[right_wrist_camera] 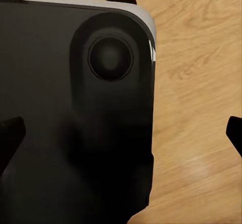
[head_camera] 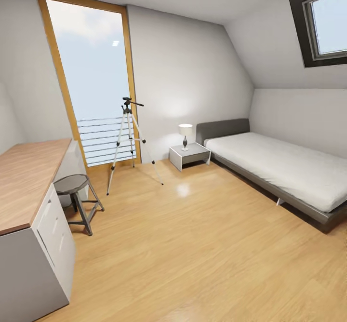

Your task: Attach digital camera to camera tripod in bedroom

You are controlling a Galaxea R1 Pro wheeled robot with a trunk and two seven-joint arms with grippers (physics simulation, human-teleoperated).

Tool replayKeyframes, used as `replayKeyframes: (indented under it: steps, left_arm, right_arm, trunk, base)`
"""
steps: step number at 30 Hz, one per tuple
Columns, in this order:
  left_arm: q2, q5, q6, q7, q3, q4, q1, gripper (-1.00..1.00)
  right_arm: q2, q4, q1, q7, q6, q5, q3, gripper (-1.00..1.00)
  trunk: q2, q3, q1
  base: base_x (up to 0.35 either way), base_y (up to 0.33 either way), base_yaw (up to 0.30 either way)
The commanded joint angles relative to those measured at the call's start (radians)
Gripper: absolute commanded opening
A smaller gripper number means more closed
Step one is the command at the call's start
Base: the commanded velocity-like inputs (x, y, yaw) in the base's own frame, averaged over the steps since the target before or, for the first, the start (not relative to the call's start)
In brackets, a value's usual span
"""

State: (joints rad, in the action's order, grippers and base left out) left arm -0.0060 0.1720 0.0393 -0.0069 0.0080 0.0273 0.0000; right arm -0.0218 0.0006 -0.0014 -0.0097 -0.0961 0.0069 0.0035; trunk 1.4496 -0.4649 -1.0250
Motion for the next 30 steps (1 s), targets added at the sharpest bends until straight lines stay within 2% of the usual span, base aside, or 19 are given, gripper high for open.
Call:
replayKeyframes:
  steps: [1, 30]
  left_arm:
    - [0.000, 0.007, 0.002, -0.001, 0.000, 0.000, 0.000, 1.00]
    - [-0.001, 0.008, 0.002, -0.001, 0.000, 0.000, 0.000, 1.00]
  right_arm:
    - [0.000, 0.000, 0.000, -0.001, -0.003, 0.001, 0.000, 1.00]
    - [-0.003, 0.000, 0.000, -0.001, -0.003, 0.007, 0.004, 1.00]
  trunk:
    - [0.000, -0.001, 0.000]
    - [0.000, -0.001, 0.000]
  base:
    - [0.000, 0.000, -0.022]
    - [-0.007, 0.000, -0.003]
